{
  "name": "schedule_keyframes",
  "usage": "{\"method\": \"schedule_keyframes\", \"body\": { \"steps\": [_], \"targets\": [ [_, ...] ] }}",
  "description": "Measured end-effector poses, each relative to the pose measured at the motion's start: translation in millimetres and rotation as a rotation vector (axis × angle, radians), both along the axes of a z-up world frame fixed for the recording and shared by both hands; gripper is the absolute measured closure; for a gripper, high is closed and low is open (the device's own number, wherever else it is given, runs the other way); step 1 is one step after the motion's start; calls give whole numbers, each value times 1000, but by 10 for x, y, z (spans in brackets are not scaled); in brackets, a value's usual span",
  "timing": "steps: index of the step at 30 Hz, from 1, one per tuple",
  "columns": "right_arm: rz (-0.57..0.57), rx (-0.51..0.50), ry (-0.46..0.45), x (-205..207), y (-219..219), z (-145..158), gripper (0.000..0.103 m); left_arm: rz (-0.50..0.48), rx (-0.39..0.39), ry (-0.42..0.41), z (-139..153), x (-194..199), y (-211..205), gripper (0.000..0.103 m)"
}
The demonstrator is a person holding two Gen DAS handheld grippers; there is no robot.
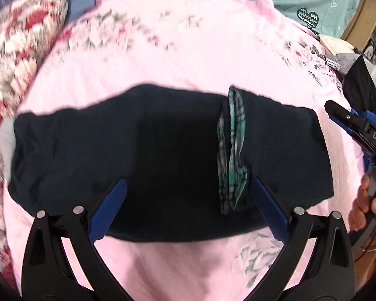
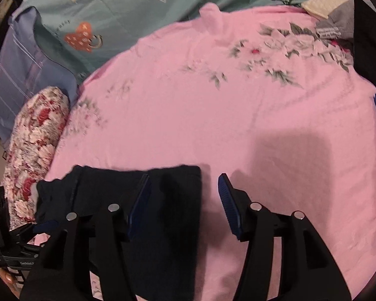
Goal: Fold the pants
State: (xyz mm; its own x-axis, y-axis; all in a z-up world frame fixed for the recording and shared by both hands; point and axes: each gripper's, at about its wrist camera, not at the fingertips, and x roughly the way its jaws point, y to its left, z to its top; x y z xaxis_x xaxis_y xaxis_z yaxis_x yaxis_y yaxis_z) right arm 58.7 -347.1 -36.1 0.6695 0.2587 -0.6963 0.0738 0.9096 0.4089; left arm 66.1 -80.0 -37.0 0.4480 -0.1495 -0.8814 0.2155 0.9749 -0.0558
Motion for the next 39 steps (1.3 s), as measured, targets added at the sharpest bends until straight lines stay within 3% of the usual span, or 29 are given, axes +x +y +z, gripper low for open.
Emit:
{"method": "schedule_keyframes", "body": {
  "steps": [2,3,4,6,7,8,12,14,16,18,21,26,31,39],
  "targets": [
    [31,4,-56,-43,49,95,56,-2,45,7,-89,63,-78,2],
    [59,11,-44,-24,87,74,74,2,69,23,-172,103,-100,2],
    [82,32,-14,10,109,25,80,12,85,40,-237,133,-92,2],
    [110,66,64,97,146,-129,86,32,30,75,-338,175,-28,2],
    [99,44,97,130,145,-193,99,41,4,82,-344,178,19,2],
    [79,25,114,144,116,-227,103,45,-17,90,-337,186,54,2],
    [57,172,119,131,-34,-275,100,49,-98,103,-170,108,264,2],
    [79,187,90,103,-10,-205,90,63,-160,74,-35,24,503,2],
    [91,186,61,70,30,-139,70,111,-207,23,107,-80,859,2],
    [96,196,36,46,45,-91,58,168,-266,7,171,-153,1191,2],
    [99,202,13,42,38,-51,58,299,-334,26,170,-246,1742,2],
    [74,223,40,83,17,-119,57,406,-405,59,15,-251,2264,2],
    [66,195,28,69,9,-105,57,452,-491,126,-228,-102,2392,4],
    [63,182,21,78,8,-119,57,490,-476,135,-425,191,2529,8]
  ]
}}
